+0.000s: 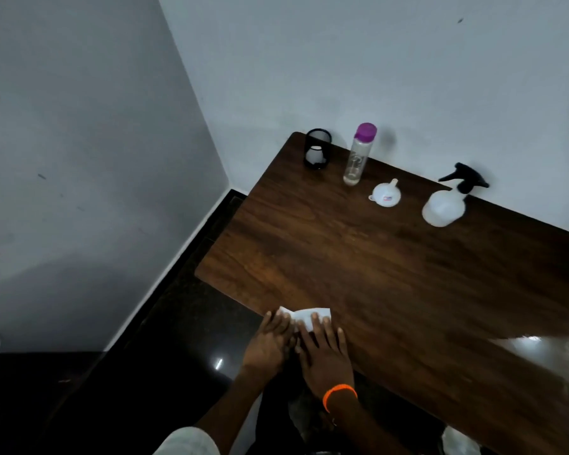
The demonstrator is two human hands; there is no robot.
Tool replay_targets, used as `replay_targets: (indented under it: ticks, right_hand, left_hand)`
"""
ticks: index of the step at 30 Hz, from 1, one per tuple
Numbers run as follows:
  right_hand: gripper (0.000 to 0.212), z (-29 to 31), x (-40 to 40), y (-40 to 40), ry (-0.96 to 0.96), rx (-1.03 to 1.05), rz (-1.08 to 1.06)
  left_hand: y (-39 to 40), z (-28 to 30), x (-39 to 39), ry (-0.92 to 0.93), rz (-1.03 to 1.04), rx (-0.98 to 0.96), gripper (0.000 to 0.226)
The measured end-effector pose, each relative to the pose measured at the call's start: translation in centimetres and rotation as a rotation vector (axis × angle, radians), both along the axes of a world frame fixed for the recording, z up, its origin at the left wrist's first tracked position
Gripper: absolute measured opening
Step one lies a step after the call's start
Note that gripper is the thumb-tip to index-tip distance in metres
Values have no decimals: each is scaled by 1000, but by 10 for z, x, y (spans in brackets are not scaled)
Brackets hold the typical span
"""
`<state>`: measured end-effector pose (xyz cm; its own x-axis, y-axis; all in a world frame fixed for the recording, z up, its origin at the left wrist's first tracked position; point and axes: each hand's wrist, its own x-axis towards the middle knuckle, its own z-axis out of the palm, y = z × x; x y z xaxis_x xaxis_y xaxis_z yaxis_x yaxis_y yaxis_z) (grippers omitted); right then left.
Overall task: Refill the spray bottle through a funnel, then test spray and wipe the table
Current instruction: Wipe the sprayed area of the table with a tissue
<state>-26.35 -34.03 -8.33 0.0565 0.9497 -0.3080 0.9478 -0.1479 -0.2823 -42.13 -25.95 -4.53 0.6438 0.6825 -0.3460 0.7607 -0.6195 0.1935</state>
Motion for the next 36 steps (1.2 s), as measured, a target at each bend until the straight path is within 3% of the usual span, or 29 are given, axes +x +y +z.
replay_targets:
  ticks: [3, 7, 10, 13, 15, 17, 21, 36]
  right_hand:
    - [63, -2, 27, -25, -11, -4, -65]
    - [65, -1, 56, -28, -25, -7, -96]
    - [64, -3, 72, -9, -27, -29, -136]
    - [60, -3, 85, 20, -25, -55, -179]
    - [59, -4, 91, 41, -17, -51, -210]
    - [59, -6, 101, 62, -16, -41, -241]
    - [61, -12, 121, 102, -14, 3, -283]
    - [56, -11, 232, 234, -11, 4, -470]
  left_hand:
    - [-10, -8, 29, 160, -123, -77, 63]
    - [-5, -6, 66, 140, -134, -4, 67]
    - [9, -8, 87, 173, -129, -71, 76]
    - [36, -15, 108, 138, -106, -88, 67]
    - [58, -12, 121, 99, -93, -137, 73]
    - [83, -12, 134, 58, -98, -66, 80]
    - [128, -20, 158, 97, -126, -37, 73]
    - [267, -28, 278, -81, -257, 53, 60]
